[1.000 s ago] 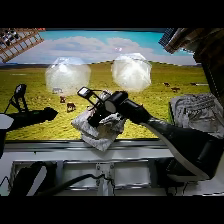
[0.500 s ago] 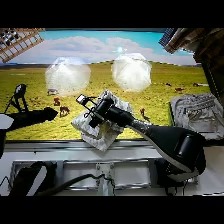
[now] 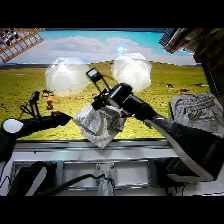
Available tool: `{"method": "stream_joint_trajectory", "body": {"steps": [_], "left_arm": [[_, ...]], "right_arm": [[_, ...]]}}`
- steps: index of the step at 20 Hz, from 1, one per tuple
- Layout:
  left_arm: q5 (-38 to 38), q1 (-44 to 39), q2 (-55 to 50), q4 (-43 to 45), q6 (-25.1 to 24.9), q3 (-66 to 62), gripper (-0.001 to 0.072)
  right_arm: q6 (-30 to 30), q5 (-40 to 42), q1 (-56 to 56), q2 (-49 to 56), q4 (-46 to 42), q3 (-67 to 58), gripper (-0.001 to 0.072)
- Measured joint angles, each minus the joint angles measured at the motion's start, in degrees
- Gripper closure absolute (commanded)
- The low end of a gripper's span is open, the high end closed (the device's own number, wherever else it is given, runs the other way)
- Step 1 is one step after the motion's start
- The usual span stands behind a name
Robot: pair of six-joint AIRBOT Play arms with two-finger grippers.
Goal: Fold the clothes and pants, and hang the long-sleeved shirts on hangers.
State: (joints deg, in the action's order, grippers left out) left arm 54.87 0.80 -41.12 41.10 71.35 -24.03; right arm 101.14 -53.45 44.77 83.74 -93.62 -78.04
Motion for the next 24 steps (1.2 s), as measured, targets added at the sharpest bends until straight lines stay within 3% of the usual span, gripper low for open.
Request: {"method": "stream_joint_trajectory", "body": {"steps": [5, 10, 21, 24], "left_arm": [[-6.4, -10.6, -3.5, -8.9, -2.4, 2.8, 0.022], [-9.3, -17.7, -9.2, -11.6, -3.0, 3.4, 0.022], [-11.7, -20.0, -15.0, -11.7, -3.6, 3.5, 0.0219], [-13.1, -20.0, -17.9, -14.5, -5.8, 3.5, 0.0222]], "right_arm": [[0.2, 0.4, -2.3, -3.3, 2.7, 0.0, 0.0678], [-0.1, 0.5, -2.8, -3.9, 3.7, 0.0, 0.0678], [-0.2, 0.7, -3.0, -4.1, 4.1, 0.0, 0.0678], [-0.2, 1.0, -3.0, -4.1, 4.1, 0.0, 0.0678]]}}
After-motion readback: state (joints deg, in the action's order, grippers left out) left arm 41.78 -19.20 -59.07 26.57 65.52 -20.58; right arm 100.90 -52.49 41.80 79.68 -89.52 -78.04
